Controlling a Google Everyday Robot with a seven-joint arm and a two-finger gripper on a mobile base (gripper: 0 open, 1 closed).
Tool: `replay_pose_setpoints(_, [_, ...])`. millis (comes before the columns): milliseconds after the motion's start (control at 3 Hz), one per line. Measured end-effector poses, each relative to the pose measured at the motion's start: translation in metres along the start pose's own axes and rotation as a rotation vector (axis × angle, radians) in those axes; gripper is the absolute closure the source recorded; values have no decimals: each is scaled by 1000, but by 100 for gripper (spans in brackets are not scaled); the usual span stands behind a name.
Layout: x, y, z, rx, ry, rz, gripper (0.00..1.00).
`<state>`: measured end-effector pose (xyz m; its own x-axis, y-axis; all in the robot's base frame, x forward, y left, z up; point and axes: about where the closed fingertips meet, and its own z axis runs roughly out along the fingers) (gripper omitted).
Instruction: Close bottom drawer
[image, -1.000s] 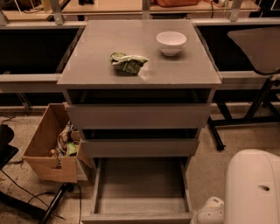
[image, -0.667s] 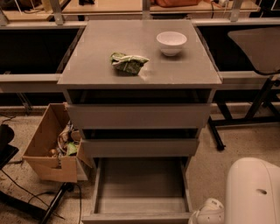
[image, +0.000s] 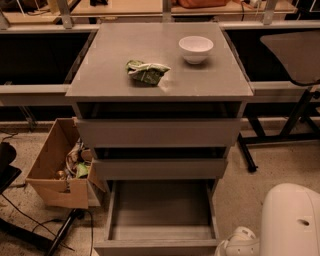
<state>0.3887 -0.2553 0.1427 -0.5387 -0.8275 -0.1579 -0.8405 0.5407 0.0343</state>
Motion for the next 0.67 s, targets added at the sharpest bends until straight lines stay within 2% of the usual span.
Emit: replay_pose_setpoints(667, [-22,-49,6,100,-129,-6,100])
